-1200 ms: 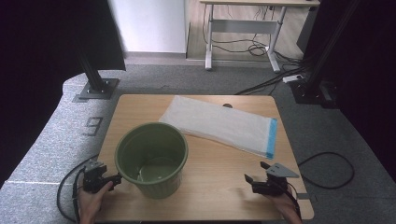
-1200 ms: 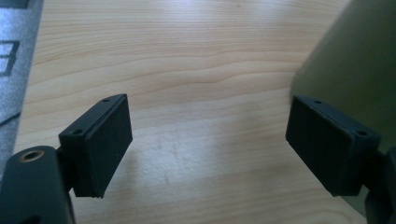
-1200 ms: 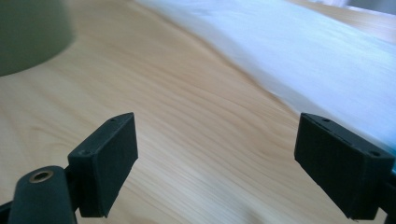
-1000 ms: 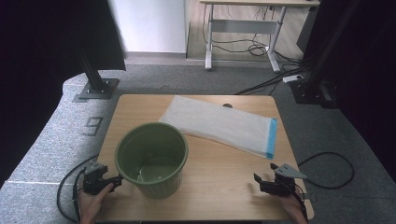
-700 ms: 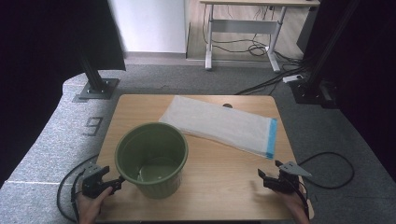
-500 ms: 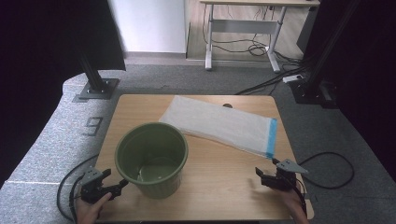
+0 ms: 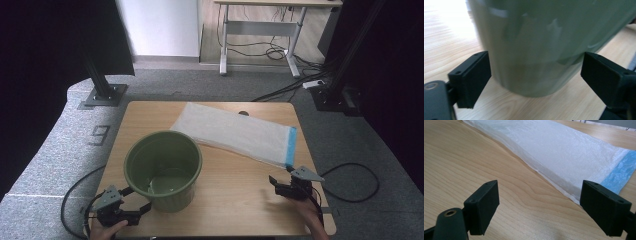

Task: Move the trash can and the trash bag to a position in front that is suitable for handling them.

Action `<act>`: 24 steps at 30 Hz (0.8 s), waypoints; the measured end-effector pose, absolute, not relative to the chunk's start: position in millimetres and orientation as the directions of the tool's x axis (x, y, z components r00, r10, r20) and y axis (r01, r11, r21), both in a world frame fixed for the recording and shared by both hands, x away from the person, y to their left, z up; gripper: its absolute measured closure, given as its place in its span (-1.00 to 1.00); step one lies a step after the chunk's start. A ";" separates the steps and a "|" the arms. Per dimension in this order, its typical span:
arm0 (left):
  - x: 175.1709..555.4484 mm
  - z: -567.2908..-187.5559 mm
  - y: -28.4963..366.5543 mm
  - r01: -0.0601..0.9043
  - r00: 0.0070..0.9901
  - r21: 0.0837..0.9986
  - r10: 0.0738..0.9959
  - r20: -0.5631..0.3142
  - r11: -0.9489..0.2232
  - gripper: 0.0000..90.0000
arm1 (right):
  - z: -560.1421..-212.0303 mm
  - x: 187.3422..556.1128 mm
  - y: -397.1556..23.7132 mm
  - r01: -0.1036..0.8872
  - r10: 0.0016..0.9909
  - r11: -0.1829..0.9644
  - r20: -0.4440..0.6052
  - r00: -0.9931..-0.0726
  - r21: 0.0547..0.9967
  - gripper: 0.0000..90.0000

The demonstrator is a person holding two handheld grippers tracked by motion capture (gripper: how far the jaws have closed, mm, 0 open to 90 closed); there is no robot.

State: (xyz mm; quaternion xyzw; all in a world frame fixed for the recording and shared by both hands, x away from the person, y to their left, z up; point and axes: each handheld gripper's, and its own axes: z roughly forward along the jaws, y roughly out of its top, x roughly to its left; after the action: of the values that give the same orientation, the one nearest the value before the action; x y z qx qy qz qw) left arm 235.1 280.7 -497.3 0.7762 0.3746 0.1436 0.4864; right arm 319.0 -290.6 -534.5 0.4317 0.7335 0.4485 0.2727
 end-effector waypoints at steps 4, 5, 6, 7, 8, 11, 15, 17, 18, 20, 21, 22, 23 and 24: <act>239.8 -495.8 270.6 0.437 0.691 0.859 0.711 -0.131 -0.266 -0.85 | -535.4 317.8 -290.3 0.389 0.875 0.233 -0.017 -0.484 0.892 -0.65; 241.2 -495.7 269.1 0.438 0.693 0.859 0.708 -0.135 -0.264 -0.84 | -535.7 317.4 -290.3 0.389 0.873 0.234 -0.017 -0.487 0.891 -0.65; 242.6 -495.8 267.5 0.437 0.696 0.860 0.705 -0.137 -0.264 -0.83 | -536.1 316.4 -290.5 0.392 0.872 0.234 -0.014 -0.489 0.890 -0.64; 244.2 -495.7 265.8 0.435 0.702 0.859 0.700 -0.135 -0.270 -0.82 | -536.6 315.2 -290.8 0.394 0.870 0.236 -0.013 -0.493 0.888 -0.64; 245.9 -495.5 264.0 0.432 0.708 0.858 0.694 -0.132 -0.277 -0.82 | -537.1 313.5 -290.8 0.395 0.868 0.241 -0.014 -0.496 0.886 -0.64; 252.0 -494.7 258.2 0.426 0.721 0.855 0.682 -0.123 -0.296 -0.81 | -537.1 306.5 -291.2 0.390 0.861 0.261 -0.030 -0.507 0.883 -0.64; 260.4 -494.4 250.7 0.426 0.729 0.855 0.672 -0.130 -0.296 -0.75 | -536.3 298.7 -294.2 0.385 0.864 0.262 -0.038 -0.502 0.885 -0.63; 264.6 -493.3 246.9 0.428 0.733 0.860 0.663 -0.151 -0.278 -0.75 | -536.3 295.1 -295.7 0.387 0.869 0.265 -0.044 -0.493 0.883 -0.63; 267.0 -492.3 244.1 0.423 0.739 0.862 0.657 -0.150 -0.279 -0.74 | -536.5 294.2 -296.1 0.387 0.870 0.266 -0.046 -0.491 0.883 -0.63; 270.7 -491.5 239.8 0.420 0.744 0.862 0.652 -0.148 -0.283 -0.72 | -537.0 291.9 -296.9 0.393 0.875 0.266 -0.049 -0.482 0.880 -0.63; 272.9 -491.4 237.2 0.418 0.746 0.863 0.650 -0.147 -0.285 -0.72 | -537.3 291.2 -297.0 0.394 0.876 0.266 -0.049 -0.481 0.880 -0.63; 275.0 -491.4 234.6 0.417 0.747 0.863 0.648 -0.146 -0.287 -0.72 | -537.6 290.5 -297.2 0.397 0.876 0.266 -0.049 -0.479 0.879 -0.63; 277.0 -491.1 232.0 0.415 0.748 0.863 0.649 -0.142 -0.289 -0.72 | -537.9 289.8 -297.3 0.400 0.876 0.264 -0.046 -0.480 0.878 -0.63; 278.9 -490.9 229.1 0.412 0.749 0.863 0.649 -0.138 -0.292 -0.72 | -538.2 289.3 -297.1 0.403 0.876 0.261 -0.040 -0.480 0.877 -0.63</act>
State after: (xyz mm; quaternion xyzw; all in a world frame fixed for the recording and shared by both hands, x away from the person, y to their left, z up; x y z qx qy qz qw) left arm 278.9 229.1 -490.9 0.7948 0.3337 0.1198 0.4924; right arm 289.3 -297.1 -538.2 0.4293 0.7448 0.4304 0.2752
